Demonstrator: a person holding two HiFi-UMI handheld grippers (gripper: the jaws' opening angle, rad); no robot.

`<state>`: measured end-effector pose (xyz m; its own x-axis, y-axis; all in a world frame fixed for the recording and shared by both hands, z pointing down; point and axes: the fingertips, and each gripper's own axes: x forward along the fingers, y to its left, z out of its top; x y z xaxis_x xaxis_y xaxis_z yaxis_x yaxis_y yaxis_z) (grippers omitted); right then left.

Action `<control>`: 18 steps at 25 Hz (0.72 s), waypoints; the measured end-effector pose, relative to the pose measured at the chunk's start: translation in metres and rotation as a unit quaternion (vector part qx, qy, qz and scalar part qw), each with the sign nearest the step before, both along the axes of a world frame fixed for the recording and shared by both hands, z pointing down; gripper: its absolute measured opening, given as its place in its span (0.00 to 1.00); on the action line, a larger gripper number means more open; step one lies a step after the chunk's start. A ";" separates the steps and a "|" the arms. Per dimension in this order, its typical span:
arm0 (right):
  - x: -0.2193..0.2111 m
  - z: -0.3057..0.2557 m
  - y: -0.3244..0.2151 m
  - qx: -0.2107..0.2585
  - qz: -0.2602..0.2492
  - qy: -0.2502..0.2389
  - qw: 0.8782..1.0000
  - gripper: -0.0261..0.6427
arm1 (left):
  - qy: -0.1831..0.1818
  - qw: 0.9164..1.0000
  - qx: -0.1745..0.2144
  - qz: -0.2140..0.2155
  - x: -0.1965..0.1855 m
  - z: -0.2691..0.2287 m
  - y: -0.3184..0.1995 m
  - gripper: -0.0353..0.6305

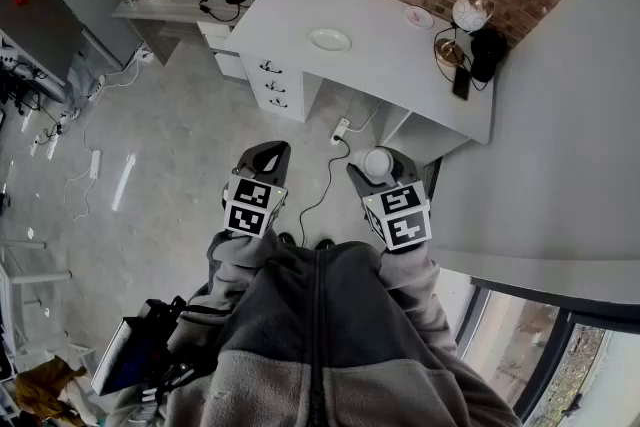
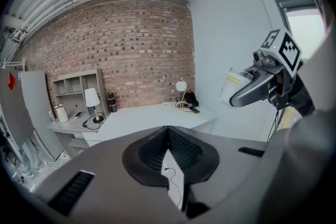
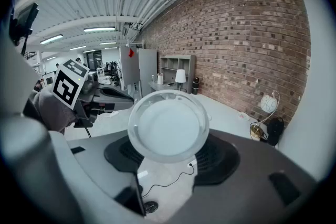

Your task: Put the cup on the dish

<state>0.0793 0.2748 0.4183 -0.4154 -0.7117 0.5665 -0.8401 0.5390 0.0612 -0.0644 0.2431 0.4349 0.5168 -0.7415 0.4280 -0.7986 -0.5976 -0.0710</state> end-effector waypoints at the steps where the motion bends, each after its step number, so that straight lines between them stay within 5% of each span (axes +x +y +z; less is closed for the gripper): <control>1: 0.000 0.000 0.000 0.000 -0.001 0.001 1.000 0.42 | 0.000 1.000 -0.001 -0.001 0.000 -0.001 0.000 0.06; 18: -0.001 0.001 0.002 0.005 -0.020 0.007 1.000 0.42 | 0.000 1.000 -0.012 -0.002 0.011 0.006 0.003 0.06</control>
<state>0.0788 0.2765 0.4189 -0.4353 -0.7011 0.5647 -0.8172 0.5709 0.0788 -0.0536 0.2462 0.4413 0.5137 -0.7333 0.4455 -0.8014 -0.5955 -0.0562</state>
